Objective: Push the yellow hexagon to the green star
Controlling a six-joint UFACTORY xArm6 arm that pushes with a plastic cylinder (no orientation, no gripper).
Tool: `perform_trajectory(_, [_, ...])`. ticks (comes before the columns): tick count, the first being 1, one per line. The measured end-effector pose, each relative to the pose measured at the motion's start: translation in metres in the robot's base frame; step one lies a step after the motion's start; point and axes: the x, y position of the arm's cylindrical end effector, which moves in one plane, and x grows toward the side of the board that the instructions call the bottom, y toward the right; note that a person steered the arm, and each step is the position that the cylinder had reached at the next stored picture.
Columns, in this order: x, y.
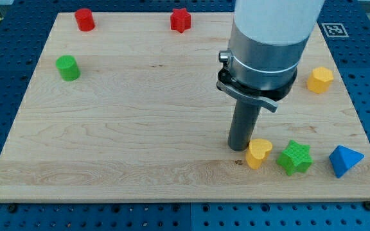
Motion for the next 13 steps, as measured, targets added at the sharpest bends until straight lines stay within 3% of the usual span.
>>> perform_trajectory(2, [0.000,0.001])
perform_trajectory(3, [-0.023,0.000])
perform_trajectory(5, [-0.149,0.001])
perform_trajectory(6, [-0.216,0.027])
perform_trajectory(7, [-0.241,0.094])
perform_trajectory(8, [-0.226,0.170])
perform_trajectory(9, [-0.176,0.178])
perform_trajectory(13, [-0.130,0.177])
